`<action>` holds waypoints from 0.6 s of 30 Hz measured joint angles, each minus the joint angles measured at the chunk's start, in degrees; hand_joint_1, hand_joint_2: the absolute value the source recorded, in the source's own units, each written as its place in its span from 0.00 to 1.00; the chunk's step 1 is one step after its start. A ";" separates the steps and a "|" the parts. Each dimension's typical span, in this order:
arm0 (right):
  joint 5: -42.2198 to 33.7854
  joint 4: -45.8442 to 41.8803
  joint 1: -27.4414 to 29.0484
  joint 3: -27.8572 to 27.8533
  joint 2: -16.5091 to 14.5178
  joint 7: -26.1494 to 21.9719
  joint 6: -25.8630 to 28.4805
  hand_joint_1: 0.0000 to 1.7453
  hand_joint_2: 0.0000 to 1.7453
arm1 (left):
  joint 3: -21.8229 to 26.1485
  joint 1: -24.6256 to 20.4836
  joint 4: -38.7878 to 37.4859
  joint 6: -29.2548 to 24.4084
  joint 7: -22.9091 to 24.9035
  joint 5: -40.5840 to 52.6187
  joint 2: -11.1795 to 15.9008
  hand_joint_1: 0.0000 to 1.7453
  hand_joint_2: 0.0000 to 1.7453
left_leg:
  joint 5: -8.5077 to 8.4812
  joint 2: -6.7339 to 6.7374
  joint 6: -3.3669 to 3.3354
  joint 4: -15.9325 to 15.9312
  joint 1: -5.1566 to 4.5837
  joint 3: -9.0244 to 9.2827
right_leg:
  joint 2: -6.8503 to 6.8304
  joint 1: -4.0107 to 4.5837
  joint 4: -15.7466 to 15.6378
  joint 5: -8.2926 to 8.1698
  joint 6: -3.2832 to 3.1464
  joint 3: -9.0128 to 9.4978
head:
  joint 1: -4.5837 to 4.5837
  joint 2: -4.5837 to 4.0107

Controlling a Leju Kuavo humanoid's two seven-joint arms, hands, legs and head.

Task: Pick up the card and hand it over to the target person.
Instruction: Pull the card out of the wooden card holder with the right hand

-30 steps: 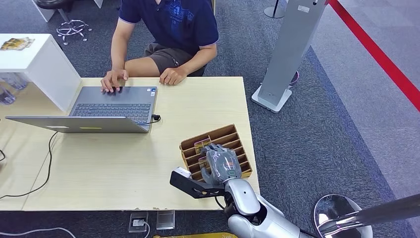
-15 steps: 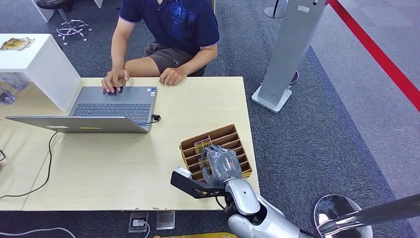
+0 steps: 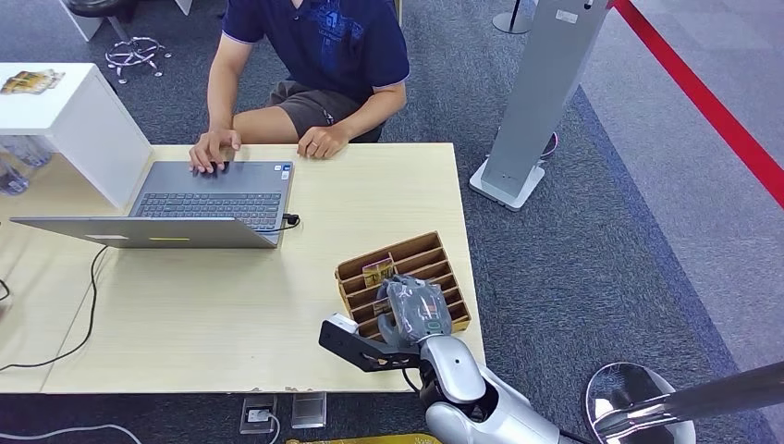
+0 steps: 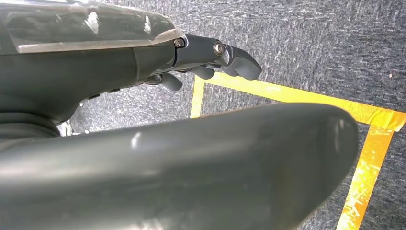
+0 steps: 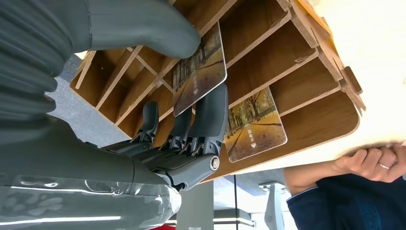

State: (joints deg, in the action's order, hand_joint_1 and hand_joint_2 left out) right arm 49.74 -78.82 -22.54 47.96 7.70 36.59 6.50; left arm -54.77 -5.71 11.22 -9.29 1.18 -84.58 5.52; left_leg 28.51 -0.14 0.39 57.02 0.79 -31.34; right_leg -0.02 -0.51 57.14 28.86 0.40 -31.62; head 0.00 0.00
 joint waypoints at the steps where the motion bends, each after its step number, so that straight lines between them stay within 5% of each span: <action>1: 0.00 -0.16 0.09 -0.10 0.10 0.01 -0.05 0.55 1.00 | -0.04 0.00 0.01 0.01 -0.05 0.03 0.00 0.00 0.00 | 0.00 -0.01 0.00 0.01 0.00 -0.01 | -0.01 0.00 0.00 0.00 0.00 0.00 | 0.00 0.00; 4: 0.02 -0.46 0.28 -0.37 0.14 -0.01 -0.24 0.57 1.00 | -0.09 0.00 0.01 0.03 -0.15 0.07 0.03 0.00 0.00 | 0.00 -0.02 0.00 0.00 0.00 0.01 | -0.02 0.00 -0.01 0.01 0.00 0.01 | 0.00 0.00; 18: 0.08 0.20 -0.04 -0.35 -0.24 -0.96 -0.03 1.00 1.00 | 0.24 0.03 0.10 -0.14 -0.49 -0.25 -0.22 0.00 0.00 | 0.00 0.01 0.00 0.00 0.00 0.01 | 0.01 0.00 0.00 0.00 0.00 0.00 | 0.00 0.00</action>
State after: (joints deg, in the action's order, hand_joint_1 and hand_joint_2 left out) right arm 49.82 -78.62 -22.57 47.62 7.46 35.63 6.47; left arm -54.54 -5.68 11.32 -9.43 0.69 -84.82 5.31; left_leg 28.51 -0.13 0.39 57.02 0.79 -31.33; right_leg -0.01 -0.51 57.14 28.86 0.40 -31.61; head 0.00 0.00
